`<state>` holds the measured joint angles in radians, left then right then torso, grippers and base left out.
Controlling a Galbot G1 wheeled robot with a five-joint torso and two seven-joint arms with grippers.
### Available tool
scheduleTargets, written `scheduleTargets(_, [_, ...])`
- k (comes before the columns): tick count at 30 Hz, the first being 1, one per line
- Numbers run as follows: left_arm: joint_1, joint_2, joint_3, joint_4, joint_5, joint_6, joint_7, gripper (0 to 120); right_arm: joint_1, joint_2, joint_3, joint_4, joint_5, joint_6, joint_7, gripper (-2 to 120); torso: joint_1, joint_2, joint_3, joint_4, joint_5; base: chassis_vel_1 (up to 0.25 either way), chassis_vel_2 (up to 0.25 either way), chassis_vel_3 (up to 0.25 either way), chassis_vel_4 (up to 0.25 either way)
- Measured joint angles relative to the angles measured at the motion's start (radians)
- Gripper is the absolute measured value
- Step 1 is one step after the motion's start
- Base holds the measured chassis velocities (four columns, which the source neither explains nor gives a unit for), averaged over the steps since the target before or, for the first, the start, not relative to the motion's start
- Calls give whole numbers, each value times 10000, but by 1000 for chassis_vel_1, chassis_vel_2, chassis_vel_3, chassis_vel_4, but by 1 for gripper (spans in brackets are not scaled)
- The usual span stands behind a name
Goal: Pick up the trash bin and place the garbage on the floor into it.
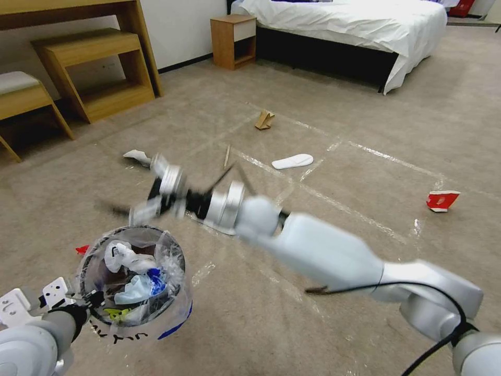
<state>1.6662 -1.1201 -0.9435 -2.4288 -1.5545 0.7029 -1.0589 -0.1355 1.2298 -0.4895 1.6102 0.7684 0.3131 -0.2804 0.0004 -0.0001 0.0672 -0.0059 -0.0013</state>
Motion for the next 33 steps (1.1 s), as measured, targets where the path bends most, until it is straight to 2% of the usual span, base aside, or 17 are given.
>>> scheduleTargets(2, [39, 39, -73, -66, -47, 0, -15, 0, -116, -575, 1180, -41, 86, -174, 282, 100, 0, 0, 0, -3, 2, 0, 0, 0, 0])
scheduleTargets(3, [39, 39, -73, -66, -47, 0, -15, 0, -116, -575, 1180, -41, 86, -174, 282, 100, 0, 0, 0, -3, 2, 0, 0, 0, 0])
scheduleTargets(6, [82, 97, -156, -151, -117, 3, -53, 0, -857, -1490, 2583, 131, -106, -334, 794, 100, 0, 0, -1, -5, 5, 0, 0, 0, 0])
scheduleTargets(7, [82, 97, -156, -151, -117, 3, -53, 0, -857, -1490, 2583, 131, -106, -334, 794, 100, 0, 0, -1, -5, 5, 0, 0, 0, 0])
scheduleTargets(10, [111, 108, -176, -169, -117, 37, -103, 0, -2433, -2197, 4235, 482, -610, -525, 1411, 100, 0, 0, 0, -6, 6, 0, 0, 0, 0])
scheduleTargets(11, [111, 108, -176, -169, -117, 37, -103, 0, -2433, -2197, 4235, 482, -610, -525, 1411, 100, 0, 0, 0, -6, 6, 0, 0, 0, 0])
scheduleTargets(13, [122, 105, -209, -172, -88, 73, -115, 0, -3700, -2529, 5279, 734, -972, -540, 1825, 100, 0, 0, 0, -8, 6, 0, 0, 0, 0])
scheduleTargets(14, [122, 105, -209, -172, -88, 73, -115, 0, -3700, -2529, 5279, 734, -972, -540, 1825, 100, 0, 0, 0, -8, 6, 0, 0, 0, 0])
scheduleTargets(16, [166, 56, -245, -150, 49, 99, -117, 0, -4830, -2671, 6212, 1112, -1302, -502, 2216, 100, 0, 1, -1, -4, 3, 0, 0, 0, 0])
scheduleTargets(17, [212, 21, -255, -129, 150, 127, -114, 0, -5521, -2699, 6760, 1286, -1568, -490, 2354, 100, 0, 0, -2, -3, -1, 0, 0, 0, 0])
scheduleTargets(18, [212, 21, -255, -129, 150, 127, -114, 0, -5521, -2699, 6760, 1286, -1568, -490, 2354, 100, 0, 0, -2, -3, -1, 0, 0, 0, 0])
scheduleTargets(21, [316, -22, -390, -42, 572, 202, 6, 0, -7386, -2588, 7981, 1608, -2377, -371, 2744, 100, 0, 0, -1, -6, 4, 0, 0, 0, 0])
scheduleTargets(26, [493, 33, -736, -11, 883, 246, 320, 0, -8681, -2246, 8967, 1909, -3011, -279, 2915, 100, 0, 1, -2, -2, -2, 0, 0, 0, 0])
scheduleTargets(29, [809, 82, -1283, -15, 1160, 320, 655, 0, -9897, -1645, 9758, 2096, -3591, 80, 2827, 100, 0, 0, -2, -3, 5, 0, 0, 0, 0])
scheduleTargets(31, [874, 96, -1386, -17, 1303, 324, 799, 0, -10137, -1499, 9889, 2114, -3782, 229, 2794, 100, 0, 1, -3, -3, 2, 0, 0, 0, 0])
scheduleTargets(33, [1036, 104, -1581, -47, 1601, 332, 1082, 0, -10798, -990, 10195, 2139, -4192, 639, 2654, 100, 0, 1, -2, -1, -1, 0, 0, 0, 0])
